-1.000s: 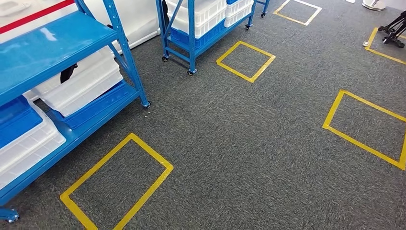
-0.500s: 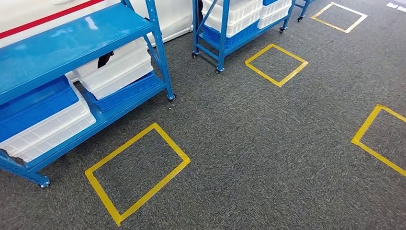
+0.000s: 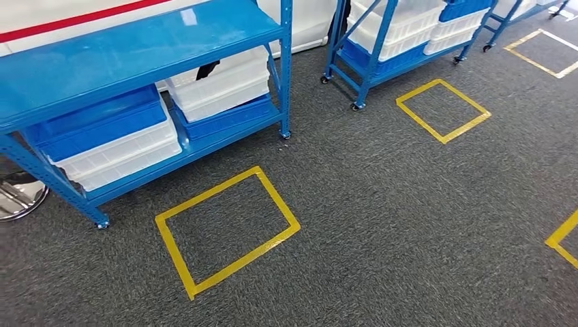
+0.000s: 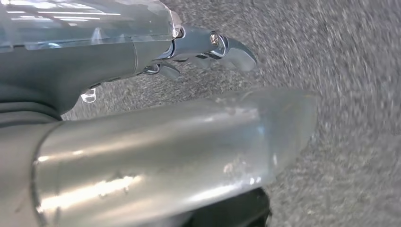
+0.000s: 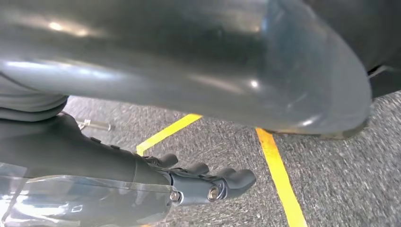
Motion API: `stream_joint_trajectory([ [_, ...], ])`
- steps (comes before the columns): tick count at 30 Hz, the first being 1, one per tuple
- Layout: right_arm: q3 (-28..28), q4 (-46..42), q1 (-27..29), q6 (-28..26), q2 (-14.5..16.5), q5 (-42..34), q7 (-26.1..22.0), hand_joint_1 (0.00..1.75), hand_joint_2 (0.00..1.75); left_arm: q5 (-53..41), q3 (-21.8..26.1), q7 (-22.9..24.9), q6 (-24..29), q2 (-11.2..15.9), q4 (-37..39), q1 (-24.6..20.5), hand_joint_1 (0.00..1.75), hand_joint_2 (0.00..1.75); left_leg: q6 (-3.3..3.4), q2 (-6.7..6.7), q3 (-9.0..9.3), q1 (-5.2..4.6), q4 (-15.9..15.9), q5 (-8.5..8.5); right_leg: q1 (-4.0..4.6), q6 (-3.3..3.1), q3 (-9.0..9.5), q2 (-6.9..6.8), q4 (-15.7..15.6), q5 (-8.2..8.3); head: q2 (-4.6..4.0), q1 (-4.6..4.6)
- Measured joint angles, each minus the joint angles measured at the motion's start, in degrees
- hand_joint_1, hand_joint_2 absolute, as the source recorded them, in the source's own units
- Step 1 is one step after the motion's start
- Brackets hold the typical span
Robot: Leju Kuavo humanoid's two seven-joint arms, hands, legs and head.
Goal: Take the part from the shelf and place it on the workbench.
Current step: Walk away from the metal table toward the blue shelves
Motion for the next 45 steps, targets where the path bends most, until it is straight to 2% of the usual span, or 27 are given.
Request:
stream_joint_trajectory([
  [1, 0.02, 0.0, 0.03, 0.03, 0.01, 0.02, -0.03, 0.0, 0.0, 0.01, 0.04, 0.01, 0.07, 0.01, 0.0, 0.0, 0.0, 0.0, 0.02, -0.82, 0.05, -0.15, 0.05, 0.02, 0.27, -0.51, 1.03, 0.53, -2.95, 2.37, 0.0, 0.01],
  [3, 0.07, 0.03, 0.12, 0.08, 0.0, 0.09, -0.05, 0.0, 0.0, 0.02, 0.08, 0.04, 0.26, -0.07, 0.03, -0.06, 0.0, 0.0, -0.07, -2.27, -0.04, -0.32, 0.27, 0.0, 0.7, -1.57, 3.96, 3.18, -10.68, 6.53, 0.0, -0.03],
  [5, 0.13, 0.08, 0.14, 0.21, -0.01, 0.19, -0.04, 0.0, 0.0, 0.02, 0.09, 0.14, 0.45, -0.22, 0.08, -0.14, 0.0, 0.0, -0.45, -3.46, -0.42, -0.27, 0.44, 0.07, 0.93, -1.92, 5.41, 4.83, -14.61, 7.79, 0.0, -0.04],
  [7, 0.18, 0.1, 0.0, 0.42, 0.09, 0.27, -0.03, 0.0, 0.0, 0.02, 0.11, 0.2, 0.56, -0.26, 0.1, -0.1, 0.0, 0.0, -1.08, -4.64, -0.79, -0.24, 0.39, 0.22, 0.87, -1.88, 5.66, 3.78, -15.21, 7.87, 0.0, 0.0],
  [9, 0.22, 0.1, -0.04, 0.57, 0.24, 0.32, 0.01, 0.0, 0.0, 0.03, 0.15, 0.22, 0.61, -0.25, 0.11, -0.07, 0.0, 0.0, -1.72, -3.17, -1.49, -0.41, 1.77, -0.87, 0.49, -2.24, 6.03, 2.24, -15.98, 8.13, 0.0, -0.26],
  [12, 0.23, 0.14, 0.19, 0.72, 0.43, 0.34, 0.1, 0.0, 0.0, 0.05, 0.17, 0.28, 0.62, -0.25, 0.11, -0.2, 0.0, 0.0, -2.73, 1.44, -5.81, 0.02, 11.2, -6.31, 0.29, -2.75, 6.15, -0.37, -16.38, 8.18, -0.01, -0.97],
  [14, 0.23, 0.16, 0.27, 0.69, 0.48, 0.34, 0.14, 0.0, 0.0, 0.06, 0.19, 0.3, 0.61, -0.24, 0.11, -0.11, 0.0, 0.0, -3.43, 2.29, -8.01, 0.64, 16.0, -7.79, 0.26, -2.63, 6.13, -2.08, -16.28, 8.02, -0.01, -1.0],
  [15, 0.23, 0.16, 0.27, 0.67, 0.48, 0.34, 0.16, 0.0, 0.0, 0.07, 0.21, 0.31, 0.6, -0.24, 0.11, -0.04, 0.0, 0.0, -3.72, 2.6, -7.6, 0.94, 15.32, -6.88, 0.21, -2.48, 6.16, -2.9, -16.19, 7.89, -0.01, -1.0],
  [17, 0.23, 0.16, 0.21, 0.7, 0.49, 0.32, 0.27, 0.0, 0.0, 0.08, 0.23, 0.32, 0.55, -0.24, 0.11, 0.02, 0.0, 0.0, -4.03, 4.35, -3.85, 1.33, 8.29, -3.13, 0.15, -2.02, 6.38, -4.35, -15.93, 7.57, 0.0, -1.04],
  [19, 0.22, 0.16, 0.19, 0.7, 0.5, 0.17, 0.41, 0.0, 0.0, 0.08, 0.24, 0.32, 0.46, -0.25, 0.13, -0.09, 0.0, 0.0, -3.63, 6.27, -0.55, 1.18, 1.96, -0.86, 0.35, -1.36, 6.59, -5.5, -15.59, 7.2, 0.0, -1.0],
  [20, 0.21, 0.16, 0.13, 0.67, 0.5, 0.06, 0.45, 0.0, 0.0, 0.08, 0.24, 0.32, 0.43, -0.26, 0.13, -0.09, 0.0, 0.0, -3.22, 6.7, -0.05, 1.03, 0.81, -0.66, 0.47, -1.03, 6.69, -5.95, -15.49, 7.1, 0.0, -0.92],
  [22, 0.21, 0.15, -0.19, 0.6, 0.5, -0.15, 0.47, 0.0, 0.0, 0.08, 0.25, 0.34, 0.42, -0.25, 0.13, 0.09, 0.0, 0.0, -2.3, 5.73, -0.29, 0.84, 0.62, -0.62, 0.49, -0.35, 6.97, -6.76, -15.54, 7.06, 0.0, -0.74],
  [24, 0.21, 0.14, -0.41, 0.49, 0.5, -0.27, 0.51, 0.0, 0.0, 0.08, 0.26, 0.36, 0.43, -0.27, 0.13, 0.2, 0.0, 0.0, -1.44, 4.69, -0.21, 0.97, 0.17, -0.25, 0.18, 0.36, 6.85, -5.11, -14.57, 6.08, 0.0, -0.61],
  [25, 0.21, 0.14, -0.37, 0.42, 0.5, -0.3, 0.54, 0.0, 0.0, 0.08, 0.26, 0.36, 0.44, -0.3, 0.13, 0.13, 0.0, 0.0, -1.01, 4.16, -0.15, 1.09, -0.07, 0.01, 0.02, 0.61, 6.07, -3.54, -12.73, 4.73, 0.0, -0.46],
  [27, 0.21, 0.14, -0.12, 0.3, 0.5, -0.33, 0.57, 0.0, 0.0, 0.08, 0.26, 0.36, 0.43, -0.34, 0.13, -0.04, 0.0, 0.0, -0.48, 3.01, -0.37, 1.03, -0.15, 0.33, -0.11, 0.77, 2.69, -0.73, -5.69, 0.86, 0.0, -0.17],
  [28, 0.21, 0.14, -0.03, 0.27, 0.5, -0.34, 0.57, 0.0, 0.0, 0.08, 0.26, 0.36, 0.42, -0.37, 0.13, -0.07, 0.0, 0.0, -0.35, 2.33, -0.5, 0.93, -0.13, 0.41, -0.1, 0.78, 0.86, -0.32, -2.05, -0.55, -0.01, -0.14],
  [29, 0.21, 0.15, 0.03, 0.24, 0.5, -0.36, 0.58, 0.0, 0.0, 0.08, 0.26, 0.37, 0.41, -0.38, 0.13, -0.04, 0.0, 0.0, -0.31, 1.57, -0.55, 0.83, -0.11, 0.46, -0.08, 0.76, -0.36, -0.17, 0.24, -0.95, -0.01, -0.14],
  [30, 0.21, 0.15, 0.06, 0.24, 0.5, -0.37, 0.6, 0.0, 0.0, 0.08, 0.27, 0.37, 0.42, -0.39, 0.13, 0.01, 0.0, 0.0, -0.31, 0.76, -0.54, 0.76, -0.08, 0.48, -0.08, 0.67, -0.58, -0.08, 0.38, -0.14, -0.01, -0.14],
  [31, 0.21, 0.15, 0.08, 0.23, 0.5, -0.38, 0.61, 0.0, 0.0, 0.08, 0.27, 0.38, 0.42, -0.39, 0.13, 0.04, 0.0, 0.0, -0.35, -0.08, -0.48, 0.73, -0.02, 0.5, -0.08, 0.49, 0.32, 0.15, -1.76, 1.72, -0.01, -0.14],
  [32, 0.21, 0.15, 0.13, 0.23, 0.5, -0.39, 0.62, 0.0, 0.0, 0.08, 0.27, 0.38, 0.42, -0.4, 0.13, 0.03, 0.0, 0.0, -0.43, -0.92, -0.43, 0.72, 0.06, 0.52, -0.08, 0.24, 2.01, 0.87, -5.56, 4.09, -0.01, -0.13],
  [34, 0.21, 0.17, 0.24, 0.23, 0.47, -0.4, 0.64, 0.0, 0.0, 0.08, 0.26, 0.37, 0.41, -0.48, 0.13, -0.07, 0.0, 0.0, -0.83, -2.35, -0.63, 0.58, 0.38, 0.5, -0.07, -0.19, 5.09, 3.14, -12.67, 7.09, -0.01, -0.12],
  [36, 0.21, 0.18, 0.17, 0.22, 0.45, -0.4, 0.65, 0.0, 0.0, 0.08, 0.26, 0.37, 0.41, -0.55, 0.13, -0.09, 0.0, 0.0, -1.49, -3.41, -1.02, 0.62, 0.49, 0.59, 0.09, -0.41, 5.97, 4.01, -15.01, 7.46, -0.01, -0.1],
  [38, 0.21, 0.17, -0.12, 0.23, 0.5, -0.41, 0.64, 0.0, 0.0, 0.08, 0.26, 0.37, 0.41, -0.55, 0.13, 0.02, 0.0, 0.0, -2.18, -4.09, -1.29, 0.73, 0.39, 0.7, 0.04, -0.84, 6.12, 2.74, -15.39, 7.75, 0.0, -0.09],
  [40, 0.2, 0.17, -0.15, 0.22, 0.56, -0.43, 0.65, 0.0, 0.0, 0.08, 0.27, 0.37, 0.42, -0.54, 0.13, 0.02, 0.0, 0.0, -2.77, -1.95, -2.27, 0.63, 2.53, -0.87, -0.25, -1.59, 6.35, 1.24, -15.95, 7.98, 0.0, -0.28],
  [42, 0.19, 0.19, 0.12, 0.22, 0.59, -0.44, 0.65, 0.0, 0.0, 0.08, 0.28, 0.38, 0.43, -0.51, 0.13, -0.07, 0.0, 0.0, -3.3, 1.26, -5.28, 0.74, 9.25, -4.74, -0.23, -2.1, 6.41, -0.36, -16.12, 7.93, -0.01, -0.53],
  [44, 0.19, 0.19, 0.29, 0.21, 0.59, -0.44, 0.65, 0.0, 0.0, 0.08, 0.28, 0.38, 0.43, -0.5, 0.13, -0.04, 0.0, 0.0, -3.79, 2.3, -8.43, 1.02, 16.11, -7.49, -0.1, -2.2, 6.43, -2.02, -16.08, 7.78, -0.01, -0.62],
  [45, 0.19, 0.19, 0.3, 0.21, 0.59, -0.44, 0.65, 0.0, 0.0, 0.08, 0.28, 0.38, 0.42, -0.5, 0.13, 0.01, 0.0, 0.0, -3.95, 2.52, -8.73, 1.14, 16.88, -7.26, -0.08, -2.15, 6.49, -2.82, -16.06, 7.7, -0.01, -0.62],
])
